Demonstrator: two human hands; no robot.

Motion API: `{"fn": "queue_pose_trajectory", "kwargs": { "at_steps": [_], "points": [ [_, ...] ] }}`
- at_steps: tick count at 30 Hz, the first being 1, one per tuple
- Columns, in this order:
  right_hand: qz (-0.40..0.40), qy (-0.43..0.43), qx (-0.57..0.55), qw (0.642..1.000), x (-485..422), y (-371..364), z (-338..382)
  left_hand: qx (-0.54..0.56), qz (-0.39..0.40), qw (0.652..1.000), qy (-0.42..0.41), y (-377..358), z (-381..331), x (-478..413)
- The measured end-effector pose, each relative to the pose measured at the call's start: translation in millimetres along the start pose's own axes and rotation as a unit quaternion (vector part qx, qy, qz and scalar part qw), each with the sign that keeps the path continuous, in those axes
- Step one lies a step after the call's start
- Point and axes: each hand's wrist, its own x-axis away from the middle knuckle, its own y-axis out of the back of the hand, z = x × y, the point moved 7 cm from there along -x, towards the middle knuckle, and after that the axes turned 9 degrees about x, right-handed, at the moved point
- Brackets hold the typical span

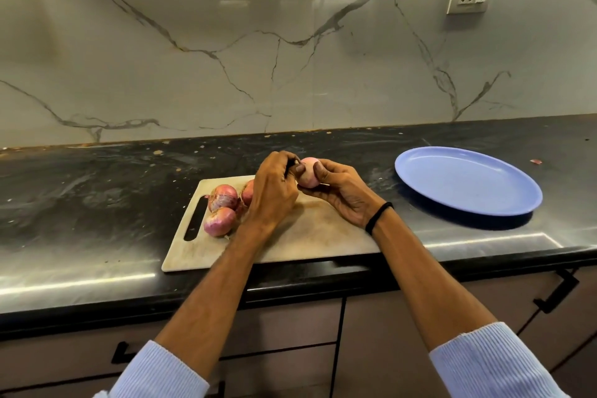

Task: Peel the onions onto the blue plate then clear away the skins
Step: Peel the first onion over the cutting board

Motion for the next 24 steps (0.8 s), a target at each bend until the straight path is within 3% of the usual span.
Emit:
{"fn": "queue_pose_trajectory", "kwargs": {
  "at_steps": [4,17,24],
  "points": [
    [-0.005,0.014,-0.013,1.000,0,0,1,0.013,-0.023,1.000,0.002,2,-5,0],
    [-0.034,0.053,-0.071,0.996,-1,8,12,0.139,-0.088,0.979,0.119,16,10,4],
    [-0.050,0.046,-0.064,0.996,0,8,13,0.040,-0.076,0.996,0.023,18,-5,3]
  ]
}}
